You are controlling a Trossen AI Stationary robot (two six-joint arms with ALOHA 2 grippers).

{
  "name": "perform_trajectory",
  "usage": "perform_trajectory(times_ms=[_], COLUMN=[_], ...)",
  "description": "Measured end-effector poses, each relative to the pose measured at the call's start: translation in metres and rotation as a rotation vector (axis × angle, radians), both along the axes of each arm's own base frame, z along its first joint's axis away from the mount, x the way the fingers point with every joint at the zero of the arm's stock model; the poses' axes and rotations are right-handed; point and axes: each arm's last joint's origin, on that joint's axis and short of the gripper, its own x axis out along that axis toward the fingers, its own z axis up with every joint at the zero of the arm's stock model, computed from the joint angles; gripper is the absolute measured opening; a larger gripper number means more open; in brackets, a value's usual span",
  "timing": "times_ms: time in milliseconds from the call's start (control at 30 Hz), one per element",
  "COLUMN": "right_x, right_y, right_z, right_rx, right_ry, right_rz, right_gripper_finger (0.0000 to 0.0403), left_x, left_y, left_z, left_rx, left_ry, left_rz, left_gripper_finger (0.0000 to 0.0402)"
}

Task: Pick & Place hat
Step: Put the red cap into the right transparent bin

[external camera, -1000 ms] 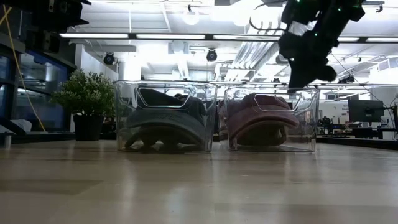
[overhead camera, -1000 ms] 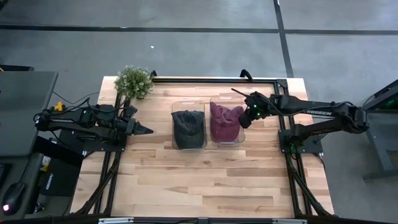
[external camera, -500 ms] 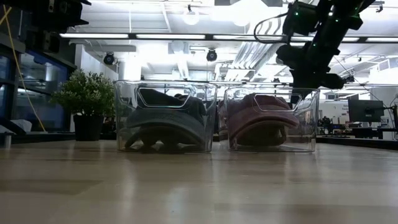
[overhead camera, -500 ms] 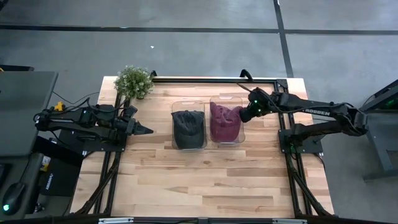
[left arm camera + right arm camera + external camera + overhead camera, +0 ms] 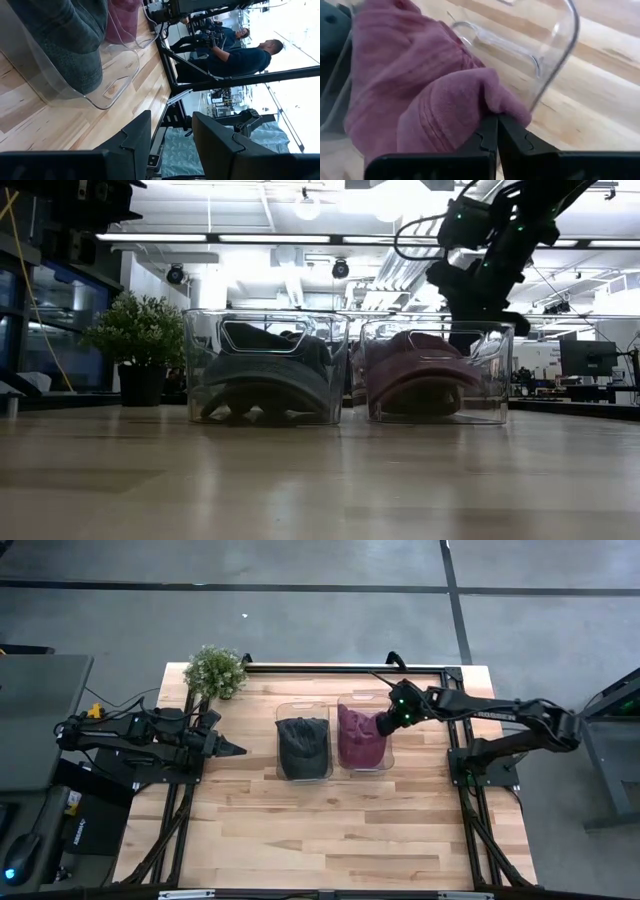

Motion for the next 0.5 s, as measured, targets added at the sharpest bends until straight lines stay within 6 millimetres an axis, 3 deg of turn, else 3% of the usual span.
perform_trajectory(times_ms=[267, 500], right_x=[0.003, 0.006], right_y=[-0.006, -0.01], right_z=[0.001, -0.013], right_rx=[-0.006, 0.044], right_ry=[-0.043, 0.027], right_rz=[-0.006, -0.011], right_gripper_finger=[0.0, 0.0], left_x=[0.0, 0.0], left_y=[0.0, 0.0], left_z=[0.0, 0.0], left_rx=[-0.005, -0.002], left_ry=[0.001, 0.001], left_rz=[-0.008, -0.008], left_gripper_finger=[0.0137, 0.0137])
